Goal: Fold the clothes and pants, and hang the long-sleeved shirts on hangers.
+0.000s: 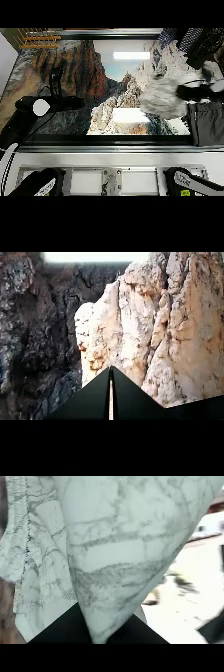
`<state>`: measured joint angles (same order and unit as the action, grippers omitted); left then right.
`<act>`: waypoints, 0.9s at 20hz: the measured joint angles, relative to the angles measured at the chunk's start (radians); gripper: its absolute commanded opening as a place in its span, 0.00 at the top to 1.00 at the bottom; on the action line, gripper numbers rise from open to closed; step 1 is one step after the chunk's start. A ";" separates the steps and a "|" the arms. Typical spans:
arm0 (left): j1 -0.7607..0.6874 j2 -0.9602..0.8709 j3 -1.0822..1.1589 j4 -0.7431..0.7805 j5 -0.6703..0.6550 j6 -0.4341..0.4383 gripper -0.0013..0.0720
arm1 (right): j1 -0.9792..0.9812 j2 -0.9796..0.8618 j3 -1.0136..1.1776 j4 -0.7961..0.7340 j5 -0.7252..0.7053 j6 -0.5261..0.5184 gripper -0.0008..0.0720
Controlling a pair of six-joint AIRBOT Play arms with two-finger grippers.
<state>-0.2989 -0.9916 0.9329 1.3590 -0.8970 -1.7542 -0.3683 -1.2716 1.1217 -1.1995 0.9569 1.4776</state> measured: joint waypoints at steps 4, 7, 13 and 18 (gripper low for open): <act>0.000 0.000 0.000 0.000 0.000 -0.009 0.98 | -0.292 0.069 -0.001 -0.061 0.002 0.072 0.96; 0.000 0.000 0.000 0.000 0.000 -0.012 0.98 | -0.436 0.101 -0.003 -0.079 0.004 0.114 0.96; 0.000 0.000 0.000 0.000 0.000 -0.016 0.98 | -0.524 0.153 -0.037 -0.185 0.035 0.212 0.96; 0.000 0.000 0.000 0.000 0.000 -0.018 0.98 | -0.535 0.216 -0.167 -0.267 0.081 0.290 0.96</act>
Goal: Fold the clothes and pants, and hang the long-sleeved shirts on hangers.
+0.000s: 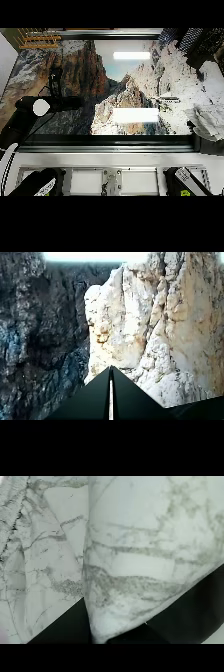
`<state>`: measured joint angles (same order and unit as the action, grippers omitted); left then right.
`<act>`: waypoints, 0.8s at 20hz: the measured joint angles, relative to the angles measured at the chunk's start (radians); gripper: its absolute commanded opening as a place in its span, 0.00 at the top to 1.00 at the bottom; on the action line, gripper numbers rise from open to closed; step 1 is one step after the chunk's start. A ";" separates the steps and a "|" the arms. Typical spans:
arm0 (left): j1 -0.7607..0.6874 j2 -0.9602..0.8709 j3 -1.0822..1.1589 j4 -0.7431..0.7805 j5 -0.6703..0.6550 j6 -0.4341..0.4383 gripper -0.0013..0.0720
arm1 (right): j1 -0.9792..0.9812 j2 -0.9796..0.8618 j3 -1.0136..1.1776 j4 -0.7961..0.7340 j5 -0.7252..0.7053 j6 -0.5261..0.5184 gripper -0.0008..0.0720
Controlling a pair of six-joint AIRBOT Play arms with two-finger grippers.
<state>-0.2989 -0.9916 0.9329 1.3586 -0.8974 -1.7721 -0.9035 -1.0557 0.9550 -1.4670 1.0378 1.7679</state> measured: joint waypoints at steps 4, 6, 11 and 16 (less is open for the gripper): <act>0.000 0.000 0.000 0.000 0.000 0.000 0.98 | -0.002 0.067 -0.128 -0.067 0.021 0.063 0.95; 0.000 0.000 0.000 0.000 0.000 0.000 0.98 | -0.002 0.090 -0.177 -0.099 0.032 0.082 0.74; 0.000 0.000 0.000 0.000 -0.001 0.003 0.98 | -0.011 0.118 -0.218 -0.136 0.068 0.085 0.03; 0.000 0.000 0.000 0.000 0.000 0.003 0.98 | -0.030 0.237 -0.142 -0.175 0.024 -0.018 0.03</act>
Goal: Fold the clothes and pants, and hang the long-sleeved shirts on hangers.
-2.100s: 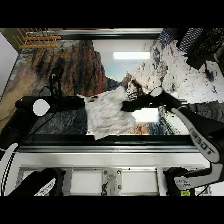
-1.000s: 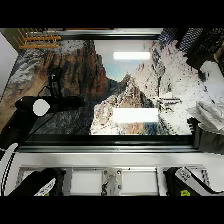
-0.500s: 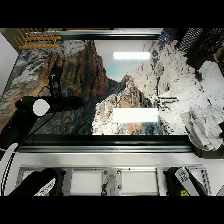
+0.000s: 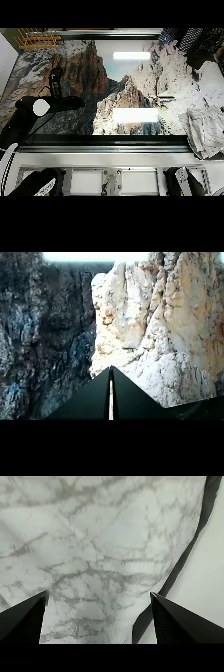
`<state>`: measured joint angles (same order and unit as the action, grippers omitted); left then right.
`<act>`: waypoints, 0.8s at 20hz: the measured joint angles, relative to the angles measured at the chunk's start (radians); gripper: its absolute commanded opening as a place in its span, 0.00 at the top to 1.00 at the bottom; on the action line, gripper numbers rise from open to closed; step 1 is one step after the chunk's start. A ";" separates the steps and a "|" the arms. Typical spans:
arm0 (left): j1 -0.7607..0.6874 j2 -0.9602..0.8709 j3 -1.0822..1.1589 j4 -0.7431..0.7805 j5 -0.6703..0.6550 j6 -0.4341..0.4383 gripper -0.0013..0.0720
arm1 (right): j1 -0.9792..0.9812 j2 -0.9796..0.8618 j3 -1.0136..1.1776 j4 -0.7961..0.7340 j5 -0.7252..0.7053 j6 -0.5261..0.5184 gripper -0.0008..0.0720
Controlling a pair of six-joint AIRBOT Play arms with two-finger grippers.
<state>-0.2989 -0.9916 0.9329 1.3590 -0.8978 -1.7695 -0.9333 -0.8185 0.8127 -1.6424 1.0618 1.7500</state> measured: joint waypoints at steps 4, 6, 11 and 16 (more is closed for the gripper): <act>0.000 0.000 0.000 0.000 0.001 0.000 0.98 | 0.109 0.113 0.023 0.137 -0.078 -0.140 0.03; 0.000 0.001 0.000 0.000 0.002 -0.008 0.98 | 0.240 0.124 0.025 0.288 -0.096 -0.253 0.03; 0.000 0.023 -0.009 0.000 0.010 -0.038 0.98 | 0.646 0.062 0.019 0.580 -0.125 -0.467 0.03; 0.000 0.057 -0.047 0.001 0.016 -0.045 0.98 | 0.929 -0.040 0.018 0.662 -0.138 -0.529 0.40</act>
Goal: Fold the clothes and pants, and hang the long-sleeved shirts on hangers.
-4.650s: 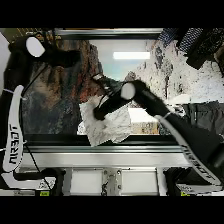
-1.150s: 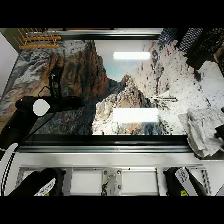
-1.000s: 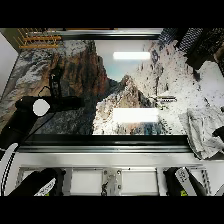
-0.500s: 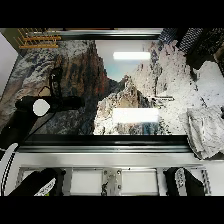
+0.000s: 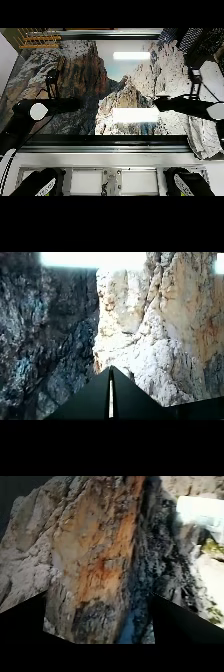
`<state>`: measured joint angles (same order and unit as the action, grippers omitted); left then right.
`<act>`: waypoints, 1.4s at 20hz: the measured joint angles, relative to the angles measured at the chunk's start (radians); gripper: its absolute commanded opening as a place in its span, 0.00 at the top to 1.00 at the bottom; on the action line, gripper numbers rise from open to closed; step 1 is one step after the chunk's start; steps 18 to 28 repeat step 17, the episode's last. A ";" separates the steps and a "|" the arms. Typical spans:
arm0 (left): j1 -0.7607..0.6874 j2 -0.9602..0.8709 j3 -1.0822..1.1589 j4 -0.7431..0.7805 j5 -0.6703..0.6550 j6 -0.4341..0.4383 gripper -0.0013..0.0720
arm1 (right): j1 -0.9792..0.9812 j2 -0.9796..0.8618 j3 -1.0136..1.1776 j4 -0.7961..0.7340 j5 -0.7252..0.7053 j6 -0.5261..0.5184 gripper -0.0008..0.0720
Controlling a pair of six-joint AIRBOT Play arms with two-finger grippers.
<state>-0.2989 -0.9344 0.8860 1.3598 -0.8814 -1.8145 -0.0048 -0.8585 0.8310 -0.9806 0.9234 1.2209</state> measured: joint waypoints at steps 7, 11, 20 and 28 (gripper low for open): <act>0.000 0.012 -0.016 0.001 0.003 0.000 0.98 | 0.101 -0.056 0.000 0.024 -0.001 -0.018 0.96; 0.000 0.012 -0.017 0.000 0.003 0.000 0.98 | 0.109 -0.061 0.000 0.027 -0.001 -0.021 0.96; 0.000 0.012 -0.017 0.000 0.003 0.000 0.98 | 0.111 -0.061 0.000 0.028 0.000 -0.021 0.96; 0.000 0.012 -0.017 0.000 0.003 0.000 0.98 | 0.111 -0.061 0.000 0.028 0.000 -0.021 0.96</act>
